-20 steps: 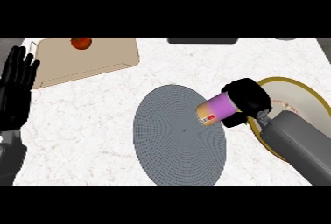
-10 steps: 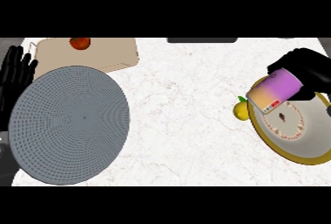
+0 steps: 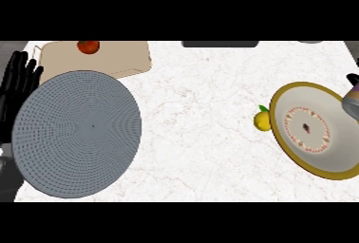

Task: Pick the can from the placemat and place it in the bowl

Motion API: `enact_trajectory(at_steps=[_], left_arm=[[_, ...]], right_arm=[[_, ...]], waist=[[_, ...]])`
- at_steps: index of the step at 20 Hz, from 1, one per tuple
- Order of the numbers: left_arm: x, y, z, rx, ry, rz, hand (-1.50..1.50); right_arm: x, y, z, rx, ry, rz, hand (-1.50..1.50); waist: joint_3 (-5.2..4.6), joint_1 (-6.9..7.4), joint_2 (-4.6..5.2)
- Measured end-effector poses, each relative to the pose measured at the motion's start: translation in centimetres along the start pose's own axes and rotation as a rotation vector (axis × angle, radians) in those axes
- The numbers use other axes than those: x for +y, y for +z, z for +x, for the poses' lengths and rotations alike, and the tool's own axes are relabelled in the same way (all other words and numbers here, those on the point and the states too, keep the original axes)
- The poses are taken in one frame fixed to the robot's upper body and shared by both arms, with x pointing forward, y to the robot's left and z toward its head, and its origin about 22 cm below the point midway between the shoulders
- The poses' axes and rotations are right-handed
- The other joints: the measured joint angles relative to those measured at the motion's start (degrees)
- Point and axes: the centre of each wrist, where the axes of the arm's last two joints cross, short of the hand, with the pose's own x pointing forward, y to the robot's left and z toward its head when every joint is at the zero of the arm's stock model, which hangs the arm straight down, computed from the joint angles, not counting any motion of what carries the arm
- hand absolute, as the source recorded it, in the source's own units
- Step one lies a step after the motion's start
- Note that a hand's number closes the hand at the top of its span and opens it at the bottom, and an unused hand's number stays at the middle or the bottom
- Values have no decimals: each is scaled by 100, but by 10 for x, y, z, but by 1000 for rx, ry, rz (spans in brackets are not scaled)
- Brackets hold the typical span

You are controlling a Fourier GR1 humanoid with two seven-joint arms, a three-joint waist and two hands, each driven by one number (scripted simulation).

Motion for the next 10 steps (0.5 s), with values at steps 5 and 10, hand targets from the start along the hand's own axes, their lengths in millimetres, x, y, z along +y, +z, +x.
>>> enact_trajectory(at_steps=[5, 10], left_arm=[[-3, -3, 4, -6, -4, -19, 0], [-6, -5, 7, -6, 0, -34, 0]], right_arm=[[-31, 33, -7, -23, -87, -64, 150], [-47, 55, -7, 4, -122, -67, 150]], waist=[[-26, 93, -10], [-48, 190, -42]])
